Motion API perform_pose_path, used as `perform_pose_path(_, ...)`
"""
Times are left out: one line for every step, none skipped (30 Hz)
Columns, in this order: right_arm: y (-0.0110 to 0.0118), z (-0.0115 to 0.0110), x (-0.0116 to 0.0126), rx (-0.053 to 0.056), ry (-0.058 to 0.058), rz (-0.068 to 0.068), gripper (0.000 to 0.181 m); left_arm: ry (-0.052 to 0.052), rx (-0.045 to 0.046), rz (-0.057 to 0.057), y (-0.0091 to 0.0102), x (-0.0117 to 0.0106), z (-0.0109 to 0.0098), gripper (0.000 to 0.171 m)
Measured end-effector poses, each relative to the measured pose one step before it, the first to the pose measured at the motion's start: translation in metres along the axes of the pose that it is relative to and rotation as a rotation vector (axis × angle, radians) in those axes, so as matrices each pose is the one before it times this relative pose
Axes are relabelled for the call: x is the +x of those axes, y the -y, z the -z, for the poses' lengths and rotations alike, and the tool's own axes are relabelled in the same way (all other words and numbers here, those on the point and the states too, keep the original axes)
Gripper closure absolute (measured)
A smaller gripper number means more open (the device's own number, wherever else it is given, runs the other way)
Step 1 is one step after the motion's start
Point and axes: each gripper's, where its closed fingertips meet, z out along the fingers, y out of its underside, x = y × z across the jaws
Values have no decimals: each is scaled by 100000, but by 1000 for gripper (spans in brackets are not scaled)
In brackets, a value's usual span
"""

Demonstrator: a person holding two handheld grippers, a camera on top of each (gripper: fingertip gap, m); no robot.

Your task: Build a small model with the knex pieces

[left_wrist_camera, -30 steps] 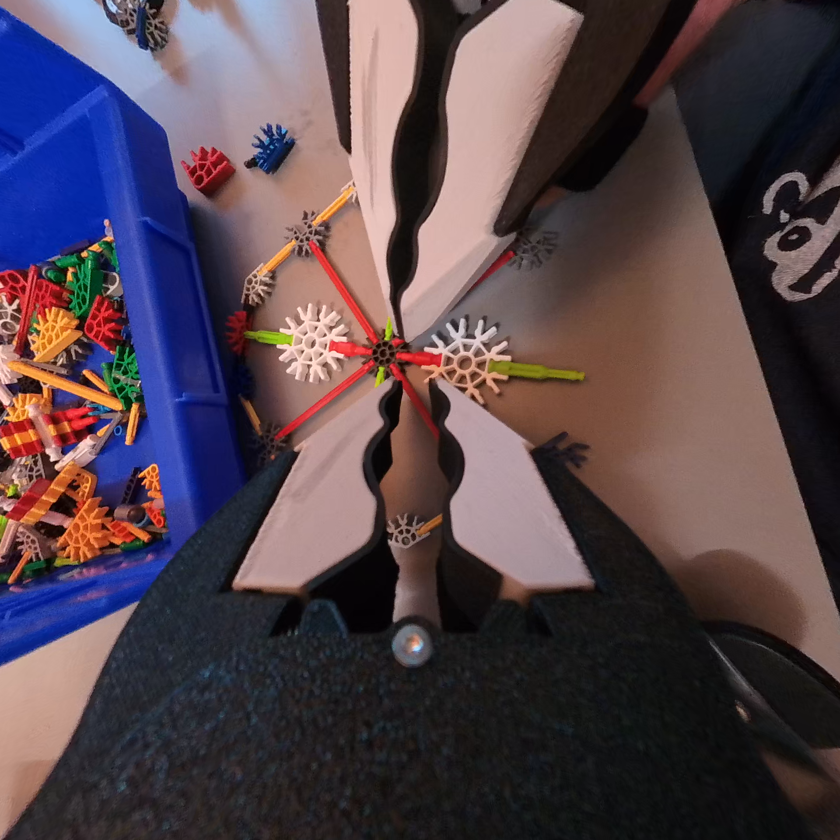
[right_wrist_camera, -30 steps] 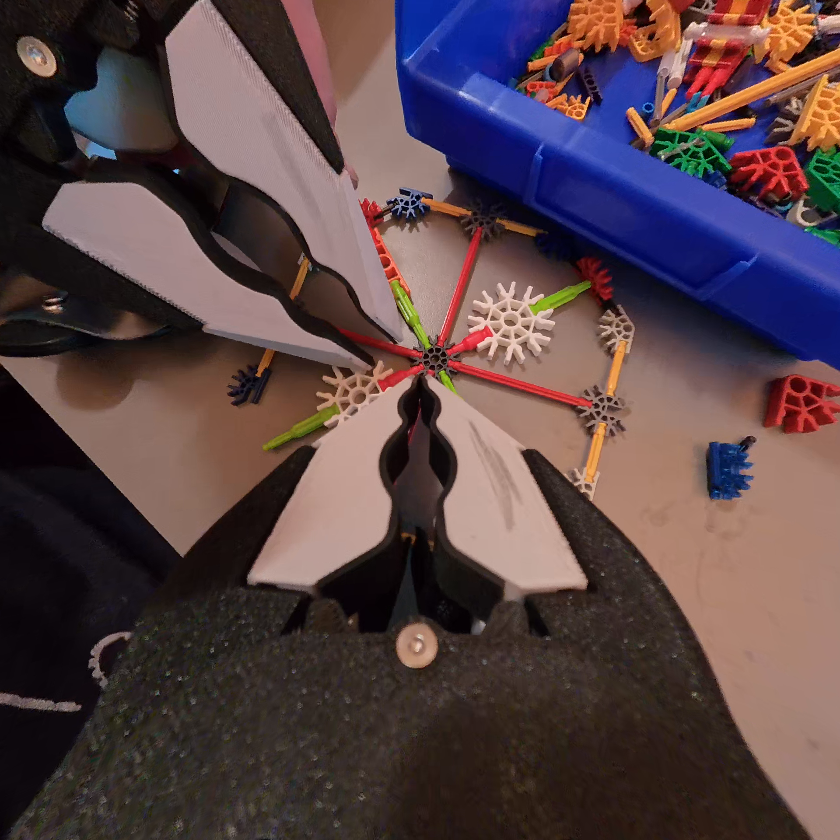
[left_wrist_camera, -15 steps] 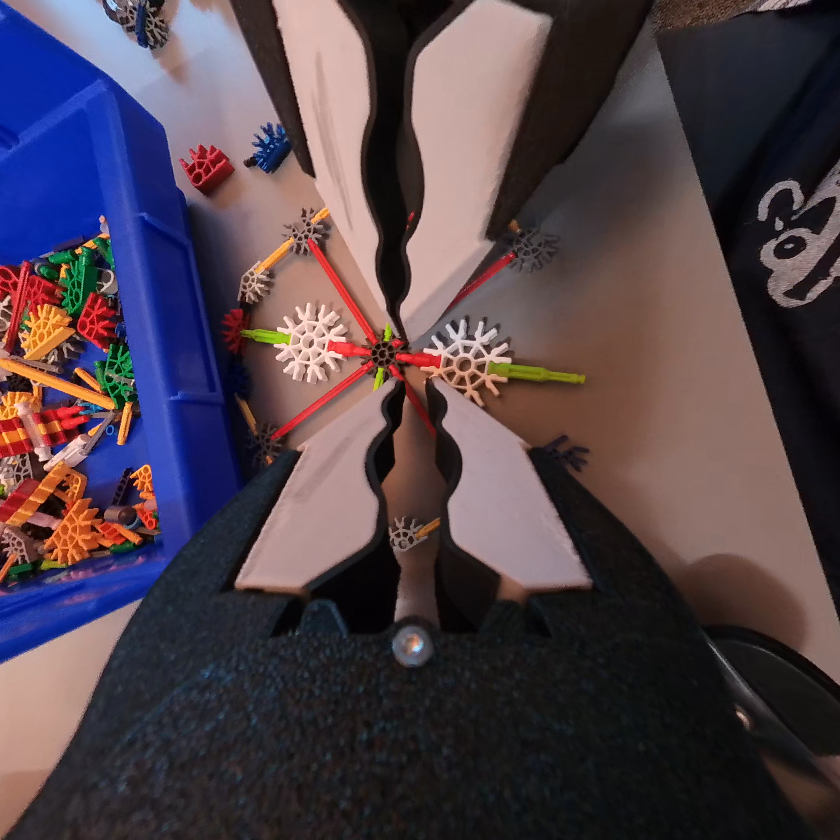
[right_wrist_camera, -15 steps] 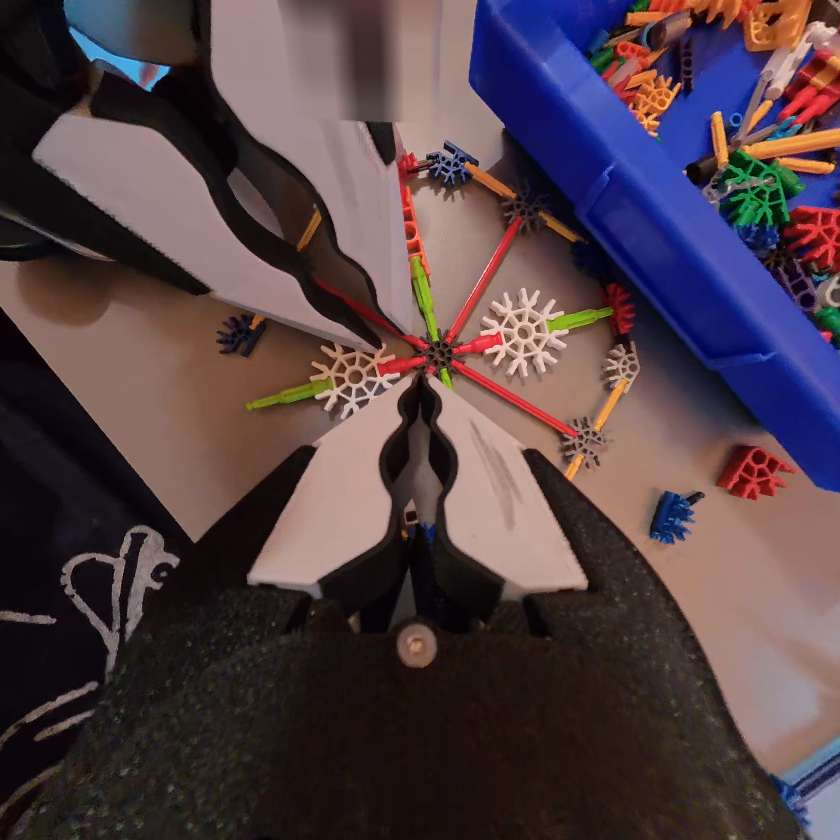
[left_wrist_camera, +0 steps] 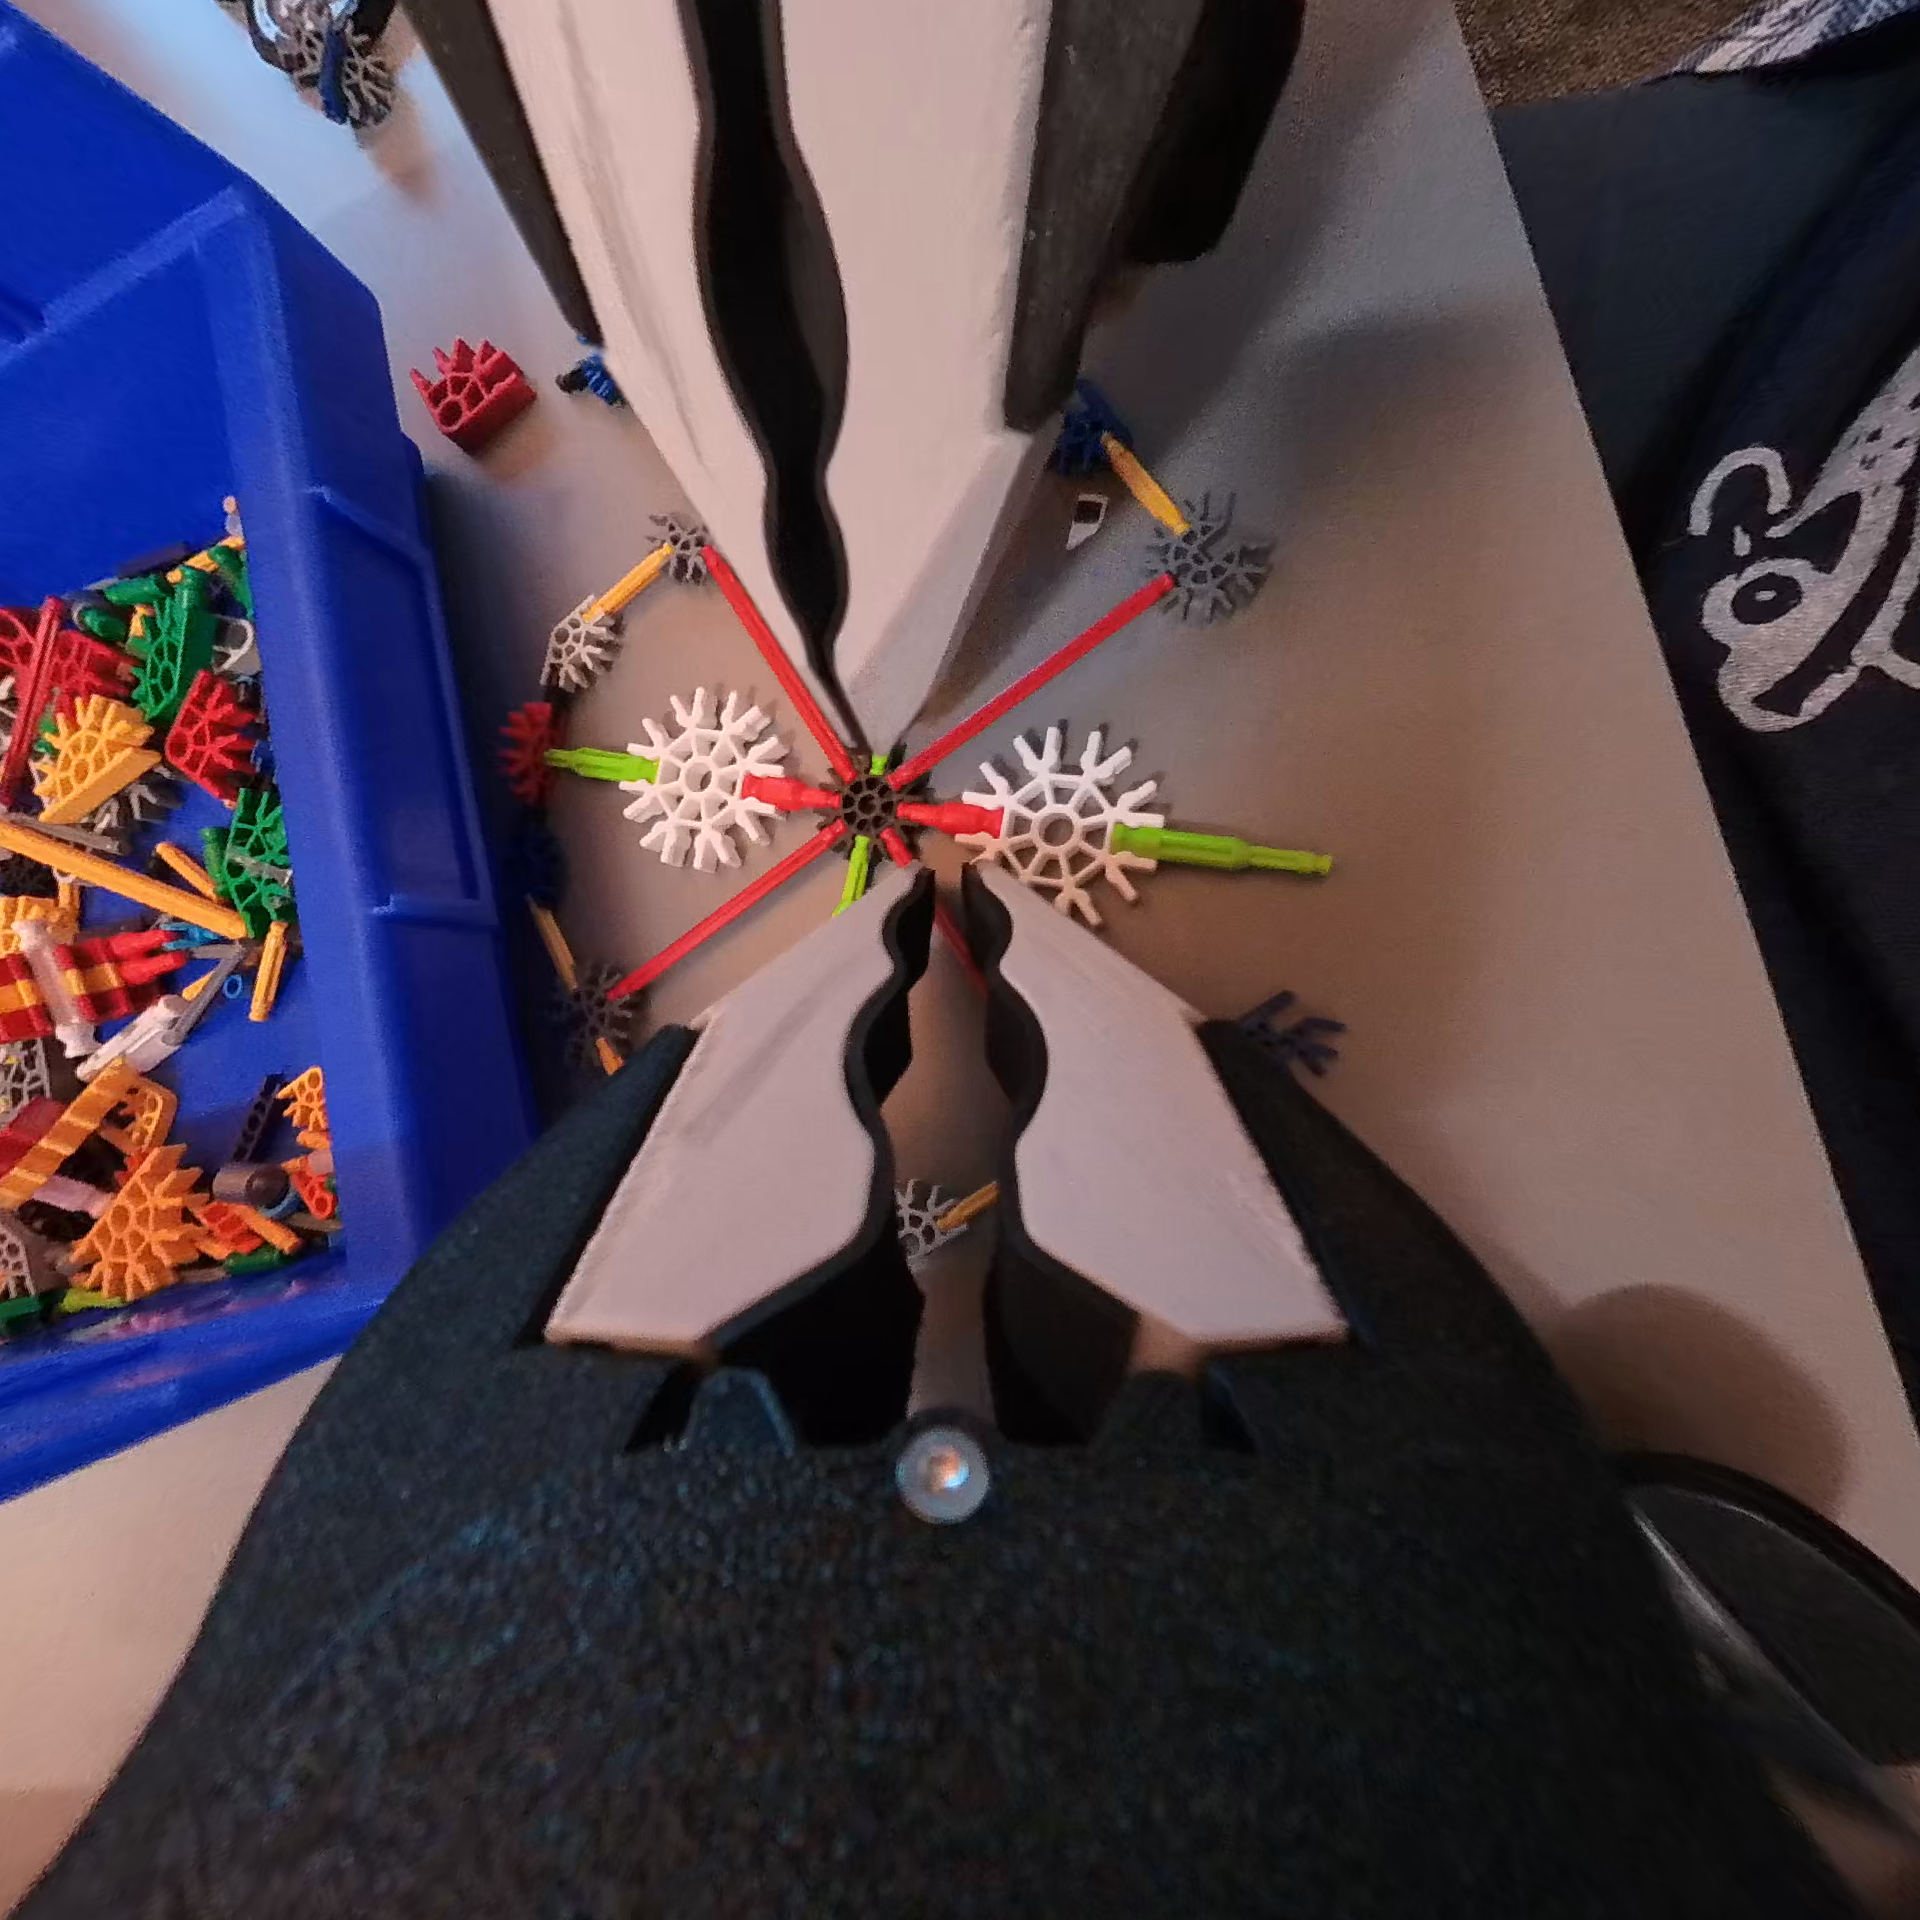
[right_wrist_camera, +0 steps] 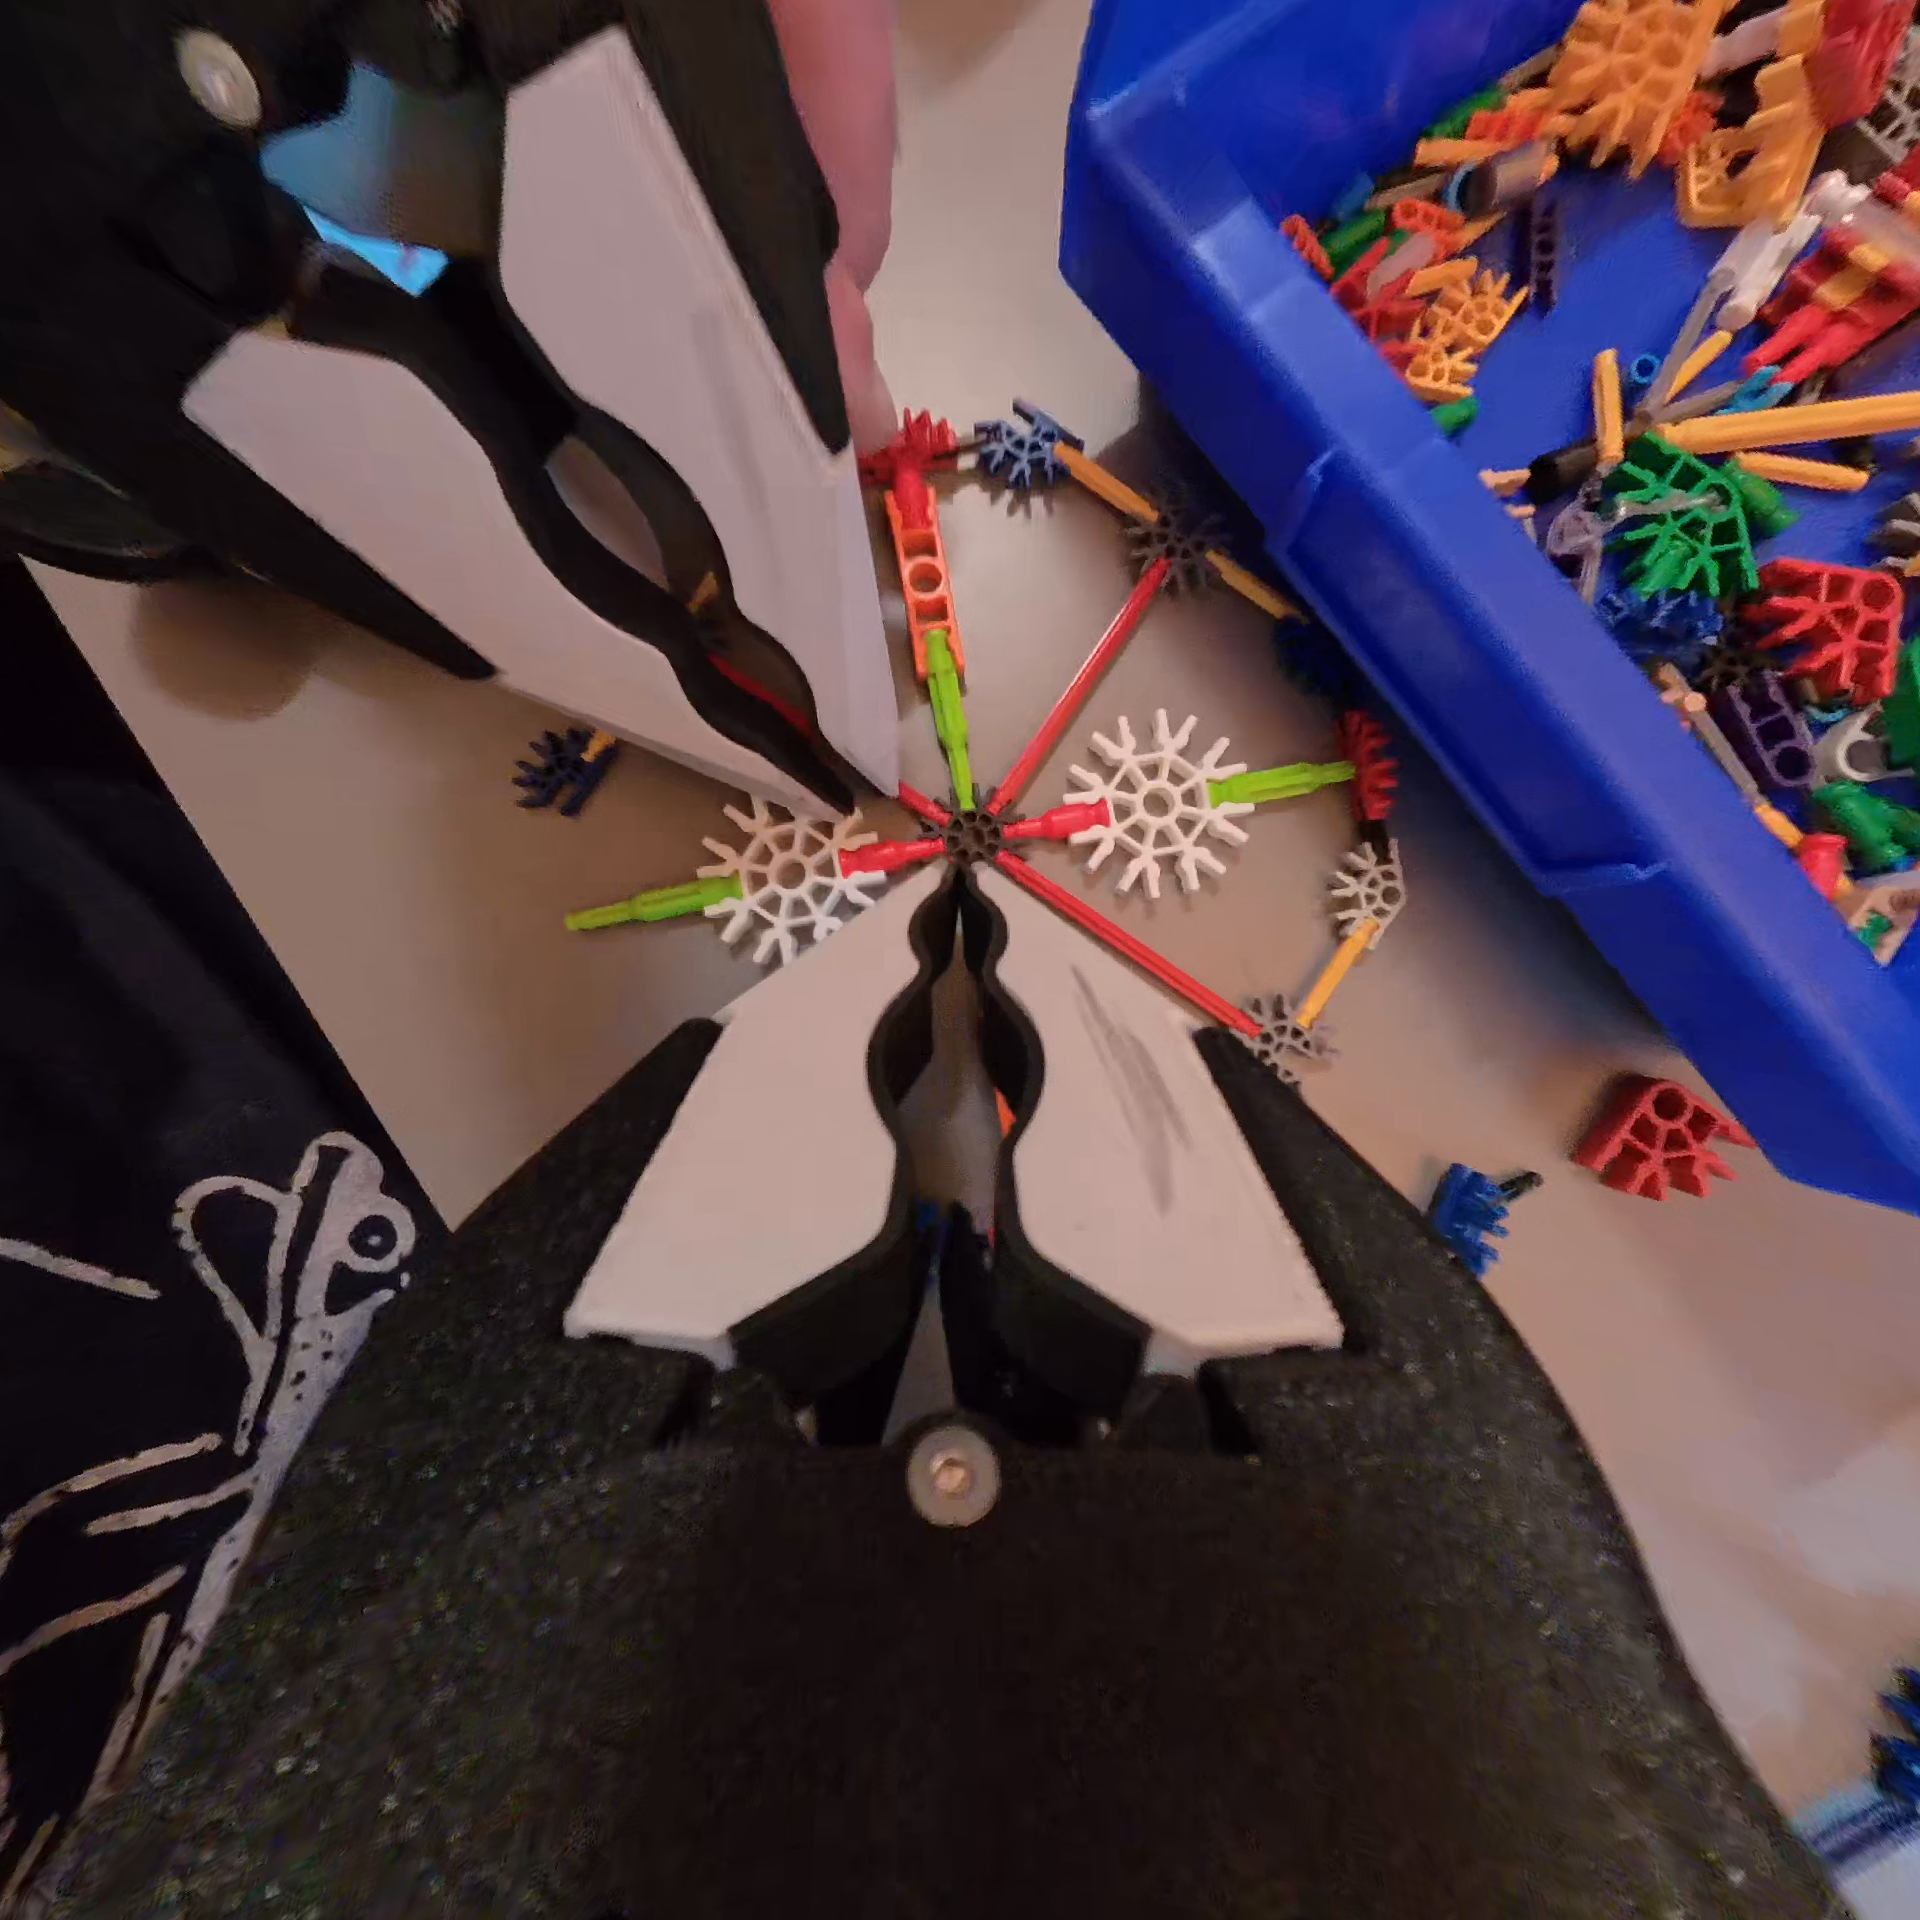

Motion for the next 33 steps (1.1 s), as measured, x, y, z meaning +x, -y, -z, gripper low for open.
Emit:
perform_pose_path(161, 52, 118, 964, -364, -169, 181, -22, -69, -36, -10, 0, 5, 166)
perform_pose_path(60, -22, 234, 224, -1221, 675, 181, -96, 54, 69, -1, 0, -3, 166)
perform_pose_path(143, -58, -41, 658, 550, 176, 181, -129, 100, 136, -2, -9, -6, 166)
perform_pose_path(209, -85, -197, 878, 1391, -309, 181, -62, 20, -10, -1, -1, -1, 166)
perform_pose_path(56, -138, -127, -138, 423, 477, 181, -1, -34, -80, -5, -6, 2, 166)
perform_pose_path(-245, -223, -71, -1905, -389, 1472, 181, 23, -54, -38, -4, 3, 4, 166)
perform_pose_path(-452, -283, 40, -2762, -1226, 1473, 181, 12, -7, -50, 3, 4, 0, 166)
perform_pose_path(-121, -127, 151, -297, -1663, 541, 181, 46, 36, -29, -2, -5, 4, 167)
perform_pose_path(-179, -50, 65, -642, -462, 176, 181, -70, -76, 70, -22, 9, 12, 167)
perform_pose_path(-81, 19, -48, -96, 39, 698, 181, -153, 64, 80, -2, 21, 2, 167)
perform_pose_path(-20, 10, -16, -1, -694, 1462, 181, -42, 49, 30, -4, 2, 3, 167)
perform_pose_path(-4, 3, 8, 88, -758, 963, 181, 17, -7, 7, -1, -2, 0, 167)
perform_pose_path(22, 6, 7, 308, -177, 89, 181, 42, 7, -51, 8, -13, -7, 167)
perform_pose_path(19, 14, -9, 579, 622, -1516, 181, 98, 6, -61, -8, -3, -2, 167)
perform_pose_path(-47, 35, -24, 408, 755, -1209, 181, -10, 84, 67, 6, 9, -14, 167)
perform_pose_path(-50, 15, -7, 186, 126, 153, 181, -47, 91, 115, 16, 2, -13, 167)
perform_pose_path(-19, -12, 6, -351, -737, 1199, 181, -67, -6, -19, 2, -4, -6, 167)
perform_pose_path(-4, -12, 20, -1187, -1502, 2588, 181, -149, -1, -16, 2, 8, 8, 167)
perform_pose_path(-19, -19, 28, -1757, -1627, 2908, 181, -179, -6, 119, -6, 3, -5, 167)
perform_pose_path(-21, -25, 19, -1831, -1512, 2858, 181, -151, -14, 96, 3, 4, 3, 168)
perform_pose_path(-26, -16, 13, -1638, -1275, 2897, 181, -62, -12, -16, -8, 10, -7, 168)
perform_pose_path(-22, -19, 16, -1337, -1168, 2623, 181, -161, 91, -14, 10, 34, 0, 169)
perform_pose_path(-25, -10, -4, -1374, -1416, 2982, 181, -228, 169, 265, -6, 20, 2, 169)
perform_pose_path(-19, -13, 15, -1199, -1775, 3455, 181, -215, 221, 390, 0, 6, -7, 169)
perform_pose_path(-23, -4, 5, -657, -1725, 3338, 181, -96, 228, 331, -7, -11, 13, 169)
perform_pose_path(-25, -11, 13, -195, -1316, 2237, 181, -120, 248, 319, 1, -1, -3, 169)
perform_pose_path(-13, -1, 8, -219, -1276, 2100, 181, -73, 268, -63, 10, 17, -7, 169)
perform_pose_path(-25, -2, 16, -203, -1083, 2505, 181, 257, 205, -775, -5, 33, -3, 170)
perform_pose_path(-14, -5, 27, 117, -1156, 3189, 181, -267, -89, 545, 3, 36, -4, 171)
perform_pose_path(6, 8, 16, -102, -855, 1674, 181, 38, 18, -73, 4, 10, -10, 171)
perform_pose_path(-6, 2, 23, -54, -1106, 1553, 181, 281, 53, -611, -18, 5, 3, 171)
perform_pose_path(4, 1, 8, 582, -1306, 1789, 181, -29, -10, 332, -3, 7, 9, 171)
perform_pose_path(14, 7, 20, 1193, -1706, 2028, 181, 134, 7, 128, -3, -19, 0, 171)
